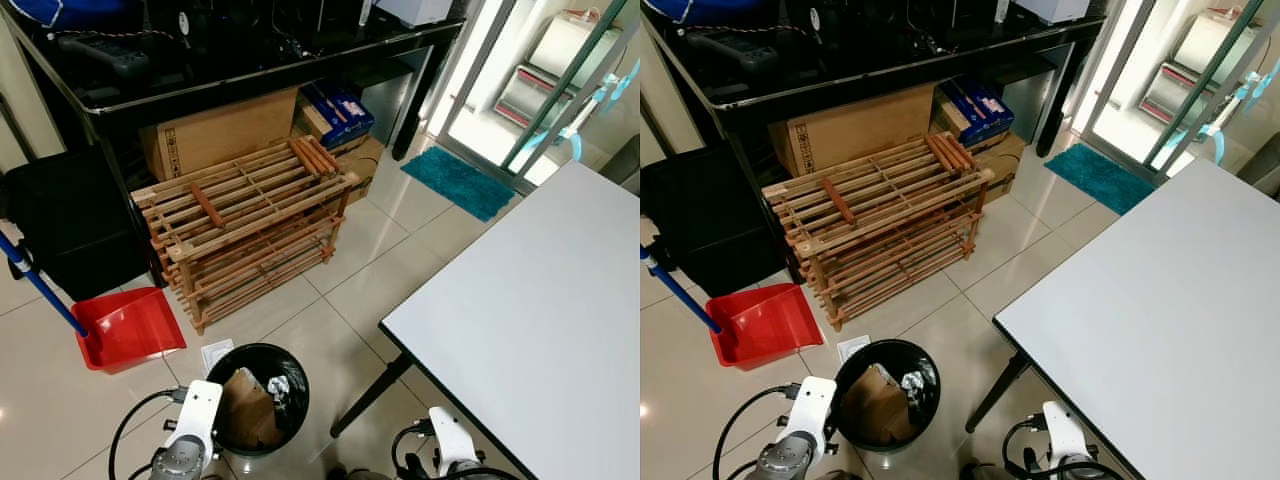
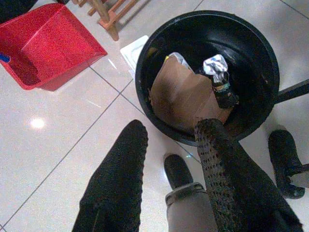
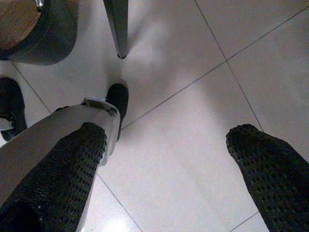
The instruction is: Picking trash to rubbish bin
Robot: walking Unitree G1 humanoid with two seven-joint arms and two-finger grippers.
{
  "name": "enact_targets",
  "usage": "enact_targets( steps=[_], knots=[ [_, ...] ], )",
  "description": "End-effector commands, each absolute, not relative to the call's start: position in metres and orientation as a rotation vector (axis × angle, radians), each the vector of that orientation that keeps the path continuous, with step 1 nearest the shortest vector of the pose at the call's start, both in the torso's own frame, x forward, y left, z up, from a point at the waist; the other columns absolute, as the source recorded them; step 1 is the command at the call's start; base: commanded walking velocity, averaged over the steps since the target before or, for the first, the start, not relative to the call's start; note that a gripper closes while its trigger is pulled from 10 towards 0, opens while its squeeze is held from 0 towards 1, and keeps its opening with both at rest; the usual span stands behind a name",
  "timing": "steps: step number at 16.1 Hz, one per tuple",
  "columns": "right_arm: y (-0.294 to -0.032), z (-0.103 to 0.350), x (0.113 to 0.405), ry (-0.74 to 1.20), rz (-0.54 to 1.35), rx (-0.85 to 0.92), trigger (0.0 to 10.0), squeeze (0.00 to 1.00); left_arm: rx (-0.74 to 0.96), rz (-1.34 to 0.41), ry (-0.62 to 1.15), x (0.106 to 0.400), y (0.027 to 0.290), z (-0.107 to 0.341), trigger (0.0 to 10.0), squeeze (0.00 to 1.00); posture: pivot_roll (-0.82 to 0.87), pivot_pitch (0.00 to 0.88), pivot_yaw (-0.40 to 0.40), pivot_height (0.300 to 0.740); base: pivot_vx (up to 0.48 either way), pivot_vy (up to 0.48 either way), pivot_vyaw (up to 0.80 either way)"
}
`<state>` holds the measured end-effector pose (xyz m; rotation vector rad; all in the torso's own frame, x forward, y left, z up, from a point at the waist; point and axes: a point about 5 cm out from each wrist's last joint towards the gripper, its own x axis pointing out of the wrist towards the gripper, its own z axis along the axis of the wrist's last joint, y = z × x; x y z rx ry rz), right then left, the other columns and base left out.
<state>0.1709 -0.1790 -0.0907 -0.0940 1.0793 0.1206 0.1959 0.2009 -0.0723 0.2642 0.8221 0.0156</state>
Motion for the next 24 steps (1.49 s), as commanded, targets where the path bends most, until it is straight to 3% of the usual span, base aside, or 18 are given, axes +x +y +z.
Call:
enact_targets(
  steps=[1,24],
  knots=[
    [-0.1835,-0.0917,0.1685,1.091,0.095,-0.093,10.0,0.00,0.256,0.018,0.824,0.1952,0.1967,-0.0734,10.0,0.00,-0.05,0.065,-0.138,0.740,0.000,0.000,0.00],
    [-0.1789,-0.0906,0.1715,1.066,0.120,-0.058,10.0,0.00,0.248,0.026,0.821,0.1935,0.1956,-0.0742,10.0,0.00,-0.05,0.067,-0.143,0.740,-0.313,0.000,0.00]
  ],
)
